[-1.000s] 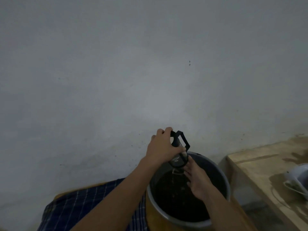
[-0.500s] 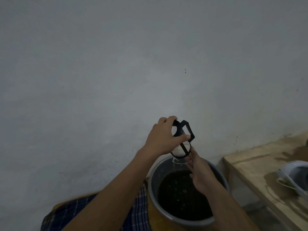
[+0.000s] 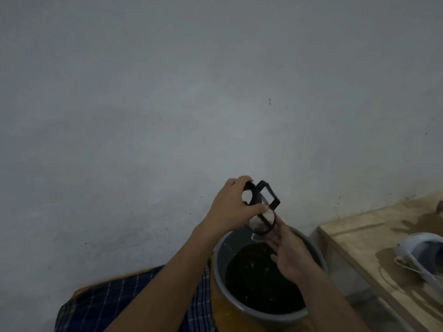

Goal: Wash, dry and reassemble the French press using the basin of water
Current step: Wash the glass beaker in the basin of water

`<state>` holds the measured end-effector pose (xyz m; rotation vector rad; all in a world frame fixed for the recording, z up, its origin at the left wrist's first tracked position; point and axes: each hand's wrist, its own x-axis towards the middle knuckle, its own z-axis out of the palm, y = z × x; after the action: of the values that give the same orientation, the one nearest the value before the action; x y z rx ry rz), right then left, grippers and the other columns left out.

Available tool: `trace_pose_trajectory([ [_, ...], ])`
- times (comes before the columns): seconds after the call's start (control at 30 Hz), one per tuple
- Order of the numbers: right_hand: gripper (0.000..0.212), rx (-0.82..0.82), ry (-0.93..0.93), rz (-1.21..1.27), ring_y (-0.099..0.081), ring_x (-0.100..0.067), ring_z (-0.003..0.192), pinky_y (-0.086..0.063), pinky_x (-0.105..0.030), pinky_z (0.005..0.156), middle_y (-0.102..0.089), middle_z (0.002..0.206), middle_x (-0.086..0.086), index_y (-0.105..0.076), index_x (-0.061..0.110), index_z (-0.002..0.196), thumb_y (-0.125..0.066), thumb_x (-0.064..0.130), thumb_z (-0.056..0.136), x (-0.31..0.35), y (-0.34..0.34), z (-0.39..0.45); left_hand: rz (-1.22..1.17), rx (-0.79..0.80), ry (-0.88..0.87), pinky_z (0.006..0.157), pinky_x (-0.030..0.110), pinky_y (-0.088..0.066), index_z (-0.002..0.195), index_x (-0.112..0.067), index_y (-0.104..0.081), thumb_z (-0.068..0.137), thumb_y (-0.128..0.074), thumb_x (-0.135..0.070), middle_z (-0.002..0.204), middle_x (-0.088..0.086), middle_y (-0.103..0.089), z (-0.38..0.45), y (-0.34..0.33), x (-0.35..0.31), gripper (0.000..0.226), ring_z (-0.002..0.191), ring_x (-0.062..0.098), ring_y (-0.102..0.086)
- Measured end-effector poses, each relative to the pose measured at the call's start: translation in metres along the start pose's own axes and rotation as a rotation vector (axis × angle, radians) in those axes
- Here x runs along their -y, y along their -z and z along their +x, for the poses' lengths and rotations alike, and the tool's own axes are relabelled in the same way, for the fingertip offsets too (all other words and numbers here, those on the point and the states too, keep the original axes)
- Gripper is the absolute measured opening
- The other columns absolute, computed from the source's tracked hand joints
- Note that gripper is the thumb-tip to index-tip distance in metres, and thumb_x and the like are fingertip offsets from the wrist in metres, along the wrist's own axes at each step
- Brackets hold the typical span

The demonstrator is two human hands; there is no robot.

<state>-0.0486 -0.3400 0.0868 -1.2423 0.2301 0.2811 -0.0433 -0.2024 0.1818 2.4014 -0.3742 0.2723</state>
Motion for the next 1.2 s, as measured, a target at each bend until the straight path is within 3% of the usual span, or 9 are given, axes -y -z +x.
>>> trace_pose_trajectory([
  [0.2,0.03,-0.038,-0.115,-0.065,-0.042,-0.026,0.132,-0.012,-0.05,0.116,-0.06,0.122,-0.004,-0.061,0.021,0.109,-0.046,0.043,0.095,-0.025,0.017,-0.004,-0.218,-0.022,0.141,0.072,0.004,-0.042,0.118,-0.018,-0.053,0.08,-0.077,-0.027,0.108,-0.004,-0.052,-0.013,-0.04,0.047,0.045,0.101,0.013,-0.053],
  [0.3,0.017,-0.028,-0.125,-0.048,-0.043,-0.028,0.128,-0.017,-0.047,0.114,-0.057,0.104,0.001,-0.058,0.027,0.089,-0.048,0.04,0.094,-0.022,0.016,-0.002,-0.38,-0.038,0.204,0.091,0.027,-0.053,0.115,-0.021,-0.053,0.082,-0.075,-0.025,0.107,-0.007,-0.055,-0.017,-0.048,0.063,0.04,0.105,0.017,-0.057],
  [0.43,0.009,0.0,-0.071,0.004,-0.042,-0.028,0.125,-0.021,-0.047,0.112,-0.055,0.102,0.002,-0.056,0.03,0.092,-0.053,0.038,0.092,-0.015,0.015,0.007,-0.612,-0.066,0.311,0.097,0.041,-0.054,0.123,-0.024,-0.052,0.084,-0.073,-0.024,0.114,-0.009,-0.052,-0.022,-0.05,0.077,0.045,0.112,0.02,-0.056],
  [0.53,0.032,0.069,-0.056,0.105,-0.05,-0.03,0.123,-0.033,-0.052,0.109,-0.063,0.117,-0.009,-0.066,0.019,0.106,-0.063,0.038,0.08,-0.009,0.012,0.016,-0.844,-0.05,0.346,0.097,0.048,-0.053,0.121,-0.031,-0.053,0.081,-0.074,-0.022,0.129,0.003,-0.051,-0.025,-0.049,0.088,0.046,0.118,0.028,-0.056],
  [0.67,0.062,0.029,0.055,0.033,-0.062,-0.027,0.106,-0.05,-0.039,0.085,-0.066,0.118,-0.013,-0.058,0.009,0.123,-0.074,0.037,0.07,0.004,-0.005,0.029,-1.116,-0.002,0.415,0.087,0.038,-0.057,0.13,-0.02,-0.049,0.089,-0.064,-0.009,0.129,0.01,-0.055,-0.027,-0.04,0.107,0.045,0.115,0.029,-0.06],
  [0.83,0.083,-0.03,0.298,-0.406,-0.052,-0.02,0.111,-0.047,-0.033,0.089,-0.047,0.129,0.0,-0.035,0.021,0.143,-0.079,0.035,0.074,0.006,-0.053,0.043,-0.68,-0.02,0.427,0.088,0.032,-0.054,0.115,-0.019,-0.059,0.088,-0.069,-0.023,0.12,0.007,-0.065,-0.037,-0.02,0.15,0.029,0.111,0.021,-0.063],
  [1.03,0.086,0.056,0.548,-0.924,-0.047,-0.015,0.113,-0.047,-0.035,0.095,-0.042,0.131,-0.001,-0.033,0.022,0.143,-0.079,0.035,0.071,-0.034,-0.125,0.072,-0.313,-0.046,0.512,0.088,0.028,-0.049,0.133,-0.015,-0.047,0.086,-0.071,-0.02,0.12,-0.004,-0.052,-0.053,0.001,0.211,0.054,0.111,0.018,-0.059],
  [1.13,0.09,0.142,0.564,-1.144,-0.045,-0.021,0.123,-0.046,-0.041,0.1,-0.037,0.139,-0.002,-0.026,0.02,0.145,-0.075,0.039,0.072,-0.07,-0.151,0.092,-0.287,0.04,0.634,0.076,0.025,-0.05,0.124,-0.013,-0.052,0.085,-0.07,-0.025,0.117,-0.001,-0.063,-0.061,-0.012,0.25,0.045,0.1,0.014,-0.06],
  [1.2,0.09,0.173,0.536,-1.207,-0.043,-0.024,0.126,-0.045,-0.042,0.101,-0.036,0.141,-0.003,-0.025,0.019,0.146,-0.075,0.038,0.073,-0.089,-0.159,0.104,-0.358,0.062,0.682,0.088,0.034,-0.054,0.127,-0.012,-0.053,0.086,-0.069,-0.022,0.119,0.004,-0.066,-0.067,-0.022,0.269,0.045,0.103,0.017,-0.062],
])
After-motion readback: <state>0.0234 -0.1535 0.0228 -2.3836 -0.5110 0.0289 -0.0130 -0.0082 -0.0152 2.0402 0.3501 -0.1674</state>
